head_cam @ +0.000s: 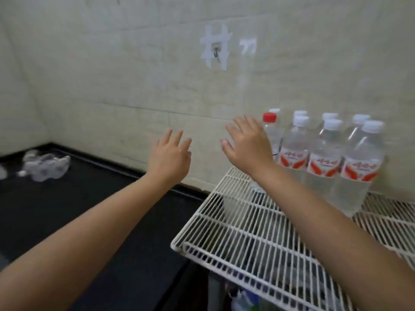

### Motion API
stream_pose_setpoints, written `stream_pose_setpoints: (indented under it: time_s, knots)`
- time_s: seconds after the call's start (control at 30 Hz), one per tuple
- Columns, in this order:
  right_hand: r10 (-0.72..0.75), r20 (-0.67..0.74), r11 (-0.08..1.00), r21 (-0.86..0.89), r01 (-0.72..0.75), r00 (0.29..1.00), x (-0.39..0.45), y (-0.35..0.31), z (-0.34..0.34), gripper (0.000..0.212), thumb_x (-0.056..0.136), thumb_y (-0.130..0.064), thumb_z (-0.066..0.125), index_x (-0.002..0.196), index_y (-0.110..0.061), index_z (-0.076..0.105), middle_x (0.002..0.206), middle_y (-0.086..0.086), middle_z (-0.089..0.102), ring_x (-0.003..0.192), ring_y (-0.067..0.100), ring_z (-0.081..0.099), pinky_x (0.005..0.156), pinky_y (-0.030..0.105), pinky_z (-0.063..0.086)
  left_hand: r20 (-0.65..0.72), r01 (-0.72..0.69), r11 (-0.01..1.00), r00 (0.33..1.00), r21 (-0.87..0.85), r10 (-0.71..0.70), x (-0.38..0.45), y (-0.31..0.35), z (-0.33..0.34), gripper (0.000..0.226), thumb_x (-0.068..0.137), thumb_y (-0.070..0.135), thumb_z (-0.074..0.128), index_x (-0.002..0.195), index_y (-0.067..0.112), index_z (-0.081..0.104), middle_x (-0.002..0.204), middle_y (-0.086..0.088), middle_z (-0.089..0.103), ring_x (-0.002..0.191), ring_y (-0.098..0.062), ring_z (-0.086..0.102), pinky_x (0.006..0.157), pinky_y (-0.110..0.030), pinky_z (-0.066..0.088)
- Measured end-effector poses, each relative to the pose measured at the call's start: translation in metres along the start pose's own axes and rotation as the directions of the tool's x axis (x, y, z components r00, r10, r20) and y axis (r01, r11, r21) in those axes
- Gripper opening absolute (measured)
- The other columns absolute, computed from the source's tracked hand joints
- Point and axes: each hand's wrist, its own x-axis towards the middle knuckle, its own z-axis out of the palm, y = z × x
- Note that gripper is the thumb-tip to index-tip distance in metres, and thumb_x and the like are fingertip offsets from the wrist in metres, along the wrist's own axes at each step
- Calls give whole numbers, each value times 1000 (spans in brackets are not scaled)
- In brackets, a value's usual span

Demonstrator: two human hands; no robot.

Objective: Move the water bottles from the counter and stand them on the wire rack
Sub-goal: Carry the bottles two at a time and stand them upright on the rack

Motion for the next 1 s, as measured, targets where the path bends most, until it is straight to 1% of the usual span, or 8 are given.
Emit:
stream_pose_setpoints:
  time_s: [0.07,0.23,0.33,0.43,0.7,0.77,0.87,1.0]
  knots:
    - [-86,92,996,38,83,992,6,-55,22,47,70,-37,39,82,-4,71,85,17,72,86,39,68,77,49,54,47,102,992,993,74,-105,-30,-48,-2,47,90,29,34,123,5,57,135,-23,51,127,-44,44,98,-52,42]
    - [-213,150,962,202,181,965,8,-208,83,49,71,-43,39,89,-11,72,88,13,73,87,34,69,71,43,57,140,336,916,918,221,-370,-112,-159,-16,48,95,36,35,136,12,43,148,-14,37,139,-34,28,109,-47,30]
    - [-263,147,936,279,215,954,0,-305,116,38,67,-36,65,91,-8,72,90,16,73,86,36,70,72,49,56,168,441,860,856,258,-489,-159,-235,-19,50,98,35,34,144,18,29,154,-6,24,144,-29,15,114,-42,21]
    - [-279,231,915,359,185,932,-8,-394,151,45,59,-30,82,93,-3,71,91,21,72,88,41,69,72,55,54,206,509,815,797,277,-567,-202,-305,-24,49,98,35,32,144,20,27,155,-4,23,144,-28,13,115,-40,19]
    - [-338,400,881,453,137,852,-18,-563,220,47,46,-28,89,83,-4,73,80,18,73,78,38,70,65,47,57,321,636,704,627,315,-710,-288,-464,-26,48,99,33,31,144,19,27,155,-4,22,144,-30,14,116,-41,17]
    - [-338,431,881,456,121,836,-13,-587,235,45,58,-26,84,93,-2,71,93,22,71,93,41,67,77,48,54,337,662,685,598,305,-728,-297,-495,-20,47,99,32,31,144,20,26,155,-2,22,144,-30,13,117,-40,16]
    - [-337,521,888,453,81,784,1,-619,265,47,91,-31,49,130,-5,47,137,19,47,134,34,35,110,44,28,361,702,654,554,281,-750,-301,-540,-4,48,99,32,31,145,20,25,156,-2,21,144,-29,12,117,-40,15]
    - [-333,582,893,447,51,741,32,-656,320,49,95,-34,39,138,-10,36,145,13,37,140,29,24,114,41,20,395,713,648,533,267,-749,-288,-601,24,48,99,32,30,145,20,23,156,-2,19,145,-29,10,118,-40,13]
